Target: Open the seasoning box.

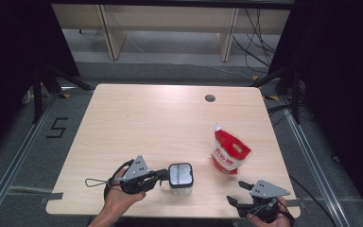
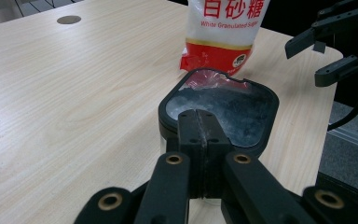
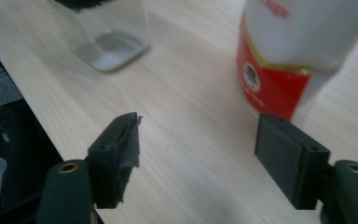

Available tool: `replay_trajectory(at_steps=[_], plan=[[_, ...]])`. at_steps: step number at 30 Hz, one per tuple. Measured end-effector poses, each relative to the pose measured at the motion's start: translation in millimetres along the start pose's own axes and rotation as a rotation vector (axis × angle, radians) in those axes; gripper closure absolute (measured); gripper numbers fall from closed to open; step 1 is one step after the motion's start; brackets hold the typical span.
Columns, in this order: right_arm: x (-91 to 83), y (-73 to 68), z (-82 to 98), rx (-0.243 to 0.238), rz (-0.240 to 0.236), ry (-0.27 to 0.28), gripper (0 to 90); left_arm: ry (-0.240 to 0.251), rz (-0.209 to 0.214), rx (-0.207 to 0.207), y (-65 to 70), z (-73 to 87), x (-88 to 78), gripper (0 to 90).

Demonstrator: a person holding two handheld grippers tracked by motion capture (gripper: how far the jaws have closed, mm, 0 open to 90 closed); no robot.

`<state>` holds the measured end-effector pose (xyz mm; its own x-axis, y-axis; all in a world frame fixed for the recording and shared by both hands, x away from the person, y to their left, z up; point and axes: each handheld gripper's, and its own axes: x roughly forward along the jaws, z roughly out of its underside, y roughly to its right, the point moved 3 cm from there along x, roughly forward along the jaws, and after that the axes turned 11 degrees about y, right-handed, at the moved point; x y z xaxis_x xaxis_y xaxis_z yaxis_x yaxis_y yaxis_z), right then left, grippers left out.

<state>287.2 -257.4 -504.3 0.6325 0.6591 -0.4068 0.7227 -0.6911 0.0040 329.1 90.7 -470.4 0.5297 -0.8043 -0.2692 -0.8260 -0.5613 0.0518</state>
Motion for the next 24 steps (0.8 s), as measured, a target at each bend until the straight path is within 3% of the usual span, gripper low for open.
replay_trajectory(at_steps=[3, 5, 7, 14, 15, 18, 21, 23, 24], plan=[[5.3, -10.4, -7.0, -0.030, -0.023, 0.046, 41.9, 0.007, 0.018, 0.004, 2.8, 0.5, 2.9, 89.0], [9.4, -15.0, -9.3, -0.055, -0.035, 0.047, 44.9, 0.006, 0.018, 0.013, 2.6, 0.4, 2.9, 89.0], [11.6, -18.2, -9.9, -0.047, -0.040, 0.047, 46.5, 0.010, 0.009, 0.001, 3.3, 0.8, 2.1, 88.9], [28.5, -30.7, -23.3, -0.139, -0.079, 0.077, 56.2, 0.020, -0.004, 0.004, 2.6, 1.6, -0.3, 88.5], [33.8, -33.8, -26.2, -0.169, -0.090, 0.078, 58.4, 0.019, -0.004, 0.007, 2.4, 1.5, -0.4, 88.5], [39.6, -37.0, -29.0, -0.179, -0.095, 0.083, 61.4, 0.018, -0.016, -0.009, 2.0, 1.9, -1.2, 88.6], [42.5, -37.6, -31.3, -0.180, -0.095, 0.084, 63.2, 0.008, -0.019, 0.013, -0.1, 1.7, -3.2, 88.6], [44.8, -40.0, -32.8, -0.152, -0.099, 0.084, 65.3, 0.012, -0.029, 0.001, 0.7, 2.3, -3.2, 88.5], [47.7, -38.4, -34.5, -0.177, -0.110, 0.099, 66.1, 0.014, -0.030, 0.000, 0.8, 2.4, -3.1, 88.5]])
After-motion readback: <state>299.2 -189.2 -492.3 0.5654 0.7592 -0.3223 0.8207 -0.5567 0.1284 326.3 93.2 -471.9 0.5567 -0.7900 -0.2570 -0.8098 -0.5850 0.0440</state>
